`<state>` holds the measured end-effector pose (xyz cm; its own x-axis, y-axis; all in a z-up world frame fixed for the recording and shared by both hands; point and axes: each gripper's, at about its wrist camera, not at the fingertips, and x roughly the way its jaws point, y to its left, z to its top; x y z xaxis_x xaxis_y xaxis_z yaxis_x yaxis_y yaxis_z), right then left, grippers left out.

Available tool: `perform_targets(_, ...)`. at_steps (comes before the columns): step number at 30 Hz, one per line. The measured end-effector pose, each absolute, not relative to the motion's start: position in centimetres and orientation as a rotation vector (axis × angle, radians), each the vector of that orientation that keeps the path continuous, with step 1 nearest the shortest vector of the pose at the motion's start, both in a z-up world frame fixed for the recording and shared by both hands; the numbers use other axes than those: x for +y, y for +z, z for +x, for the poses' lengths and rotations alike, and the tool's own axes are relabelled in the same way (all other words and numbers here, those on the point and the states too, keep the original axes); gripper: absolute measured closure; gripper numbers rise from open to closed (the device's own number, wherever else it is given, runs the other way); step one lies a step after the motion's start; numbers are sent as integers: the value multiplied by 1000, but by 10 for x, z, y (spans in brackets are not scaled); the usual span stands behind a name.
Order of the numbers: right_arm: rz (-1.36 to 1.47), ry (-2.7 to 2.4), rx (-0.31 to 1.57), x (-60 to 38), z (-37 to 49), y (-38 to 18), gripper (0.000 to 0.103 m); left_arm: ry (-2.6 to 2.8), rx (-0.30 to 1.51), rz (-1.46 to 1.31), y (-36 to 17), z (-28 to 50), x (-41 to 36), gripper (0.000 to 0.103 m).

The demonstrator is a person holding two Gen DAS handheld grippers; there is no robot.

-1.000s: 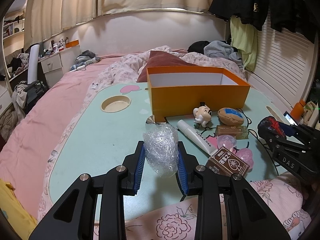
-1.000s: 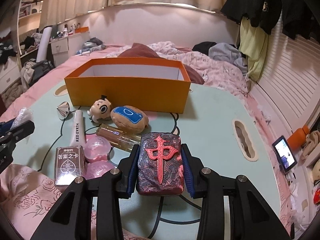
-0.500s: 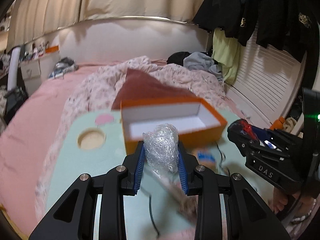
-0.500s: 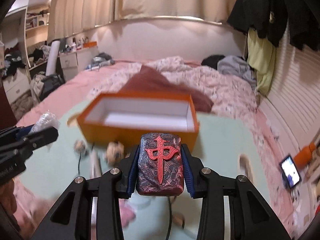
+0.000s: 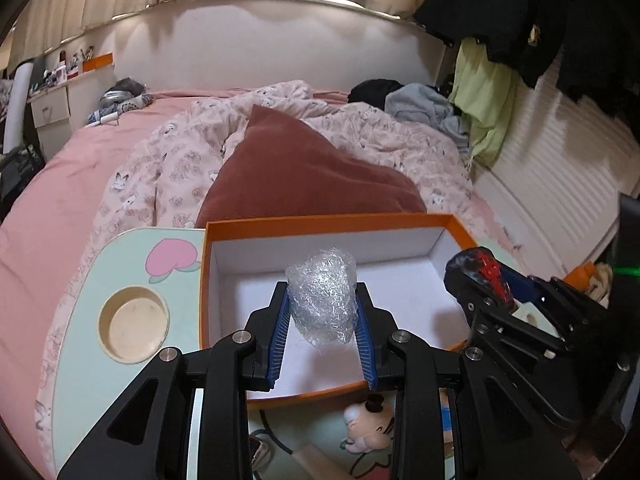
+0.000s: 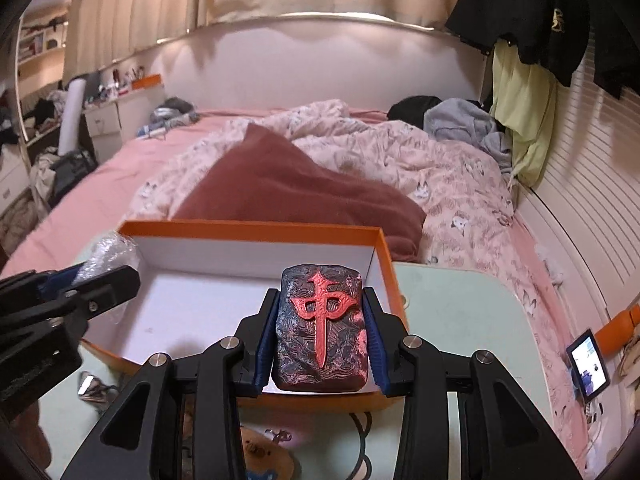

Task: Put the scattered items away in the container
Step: 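Drop the mahjong tile into the orange box with right while left drops the bag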

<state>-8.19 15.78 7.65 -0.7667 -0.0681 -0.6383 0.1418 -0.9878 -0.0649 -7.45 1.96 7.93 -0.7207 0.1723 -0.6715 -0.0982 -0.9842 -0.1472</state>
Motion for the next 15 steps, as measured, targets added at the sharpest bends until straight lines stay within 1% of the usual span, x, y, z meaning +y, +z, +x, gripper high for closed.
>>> perform_targets(2, 1045, -2840, 150, 159, -86, 71, 65, 2794, -129, -1097, 77, -74, 19, 71)
perform_targets(7, 1071, -2836, 110, 164, -88, 67, 65, 2792, -182, -1111, 74, -76, 12, 69)
perform_targets(9, 1051, -2847, 98, 165, -85, 69, 63, 2801, -180, -1101, 74, -74, 10, 66)
perform_targets(10, 1047, -2854, 102, 164, -83, 71, 56, 2806, -177, -1097, 75, -72, 10, 61)
perform_targets(11, 1043, -2861, 107, 164, -81, 73, 54, 2808, -175, -1095, 75, -70, 10, 55)
perform_targets(12, 1028, -2862, 104, 163, -77, 76, 52, 2805, -176, -1096, 76, -69, 10, 51)
perform_targets(13, 1011, -2861, 101, 163, -74, 79, 52, 2802, -185, -1094, 78, -67, 9, 46)
perform_targets(14, 999, -2862, 105, 162, -71, 82, 52, 2799, -197, -1085, 80, -63, 8, 43)
perform_targets(15, 987, -2865, 113, 161, -67, 84, 52, 2795, -207, -1075, 83, -60, 7, 43)
